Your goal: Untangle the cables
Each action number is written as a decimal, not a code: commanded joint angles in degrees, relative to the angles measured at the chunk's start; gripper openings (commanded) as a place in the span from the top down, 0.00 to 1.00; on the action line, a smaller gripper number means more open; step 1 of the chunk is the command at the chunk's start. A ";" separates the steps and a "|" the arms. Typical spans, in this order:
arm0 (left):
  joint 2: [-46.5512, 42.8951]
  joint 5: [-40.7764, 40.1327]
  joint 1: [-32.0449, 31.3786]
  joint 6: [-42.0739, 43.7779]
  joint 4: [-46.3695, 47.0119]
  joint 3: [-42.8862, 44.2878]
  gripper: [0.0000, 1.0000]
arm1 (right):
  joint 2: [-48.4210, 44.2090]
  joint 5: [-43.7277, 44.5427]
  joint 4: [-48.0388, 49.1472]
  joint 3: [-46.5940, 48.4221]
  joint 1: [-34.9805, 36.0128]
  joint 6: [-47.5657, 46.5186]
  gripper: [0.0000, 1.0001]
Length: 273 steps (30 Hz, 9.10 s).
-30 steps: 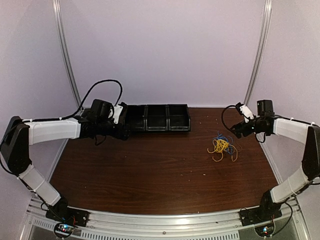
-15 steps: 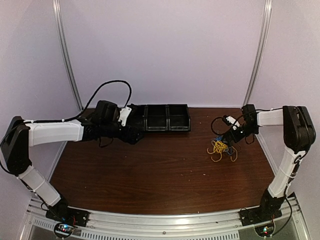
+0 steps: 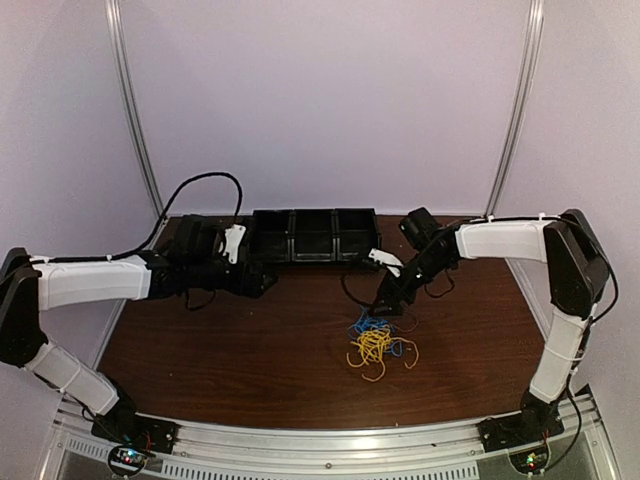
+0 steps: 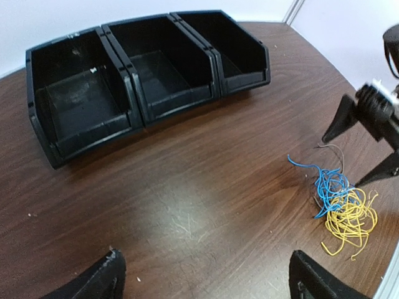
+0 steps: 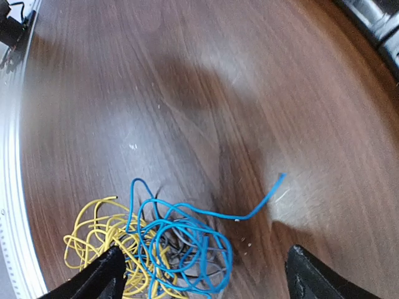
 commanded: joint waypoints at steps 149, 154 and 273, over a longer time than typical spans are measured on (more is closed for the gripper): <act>42.12 -7.12 -26.27 4.14 69.28 -1.82 0.77 | -19.03 -52.09 8.47 64.97 -24.83 33.06 1.00; 38.30 -7.42 -26.29 4.39 70.84 -5.13 0.81 | -19.37 -46.31 3.13 61.32 -27.07 25.98 1.00; 23.22 2.38 -21.73 -11.75 72.51 -16.41 0.48 | -2.87 15.19 5.33 59.36 -0.35 -5.94 1.00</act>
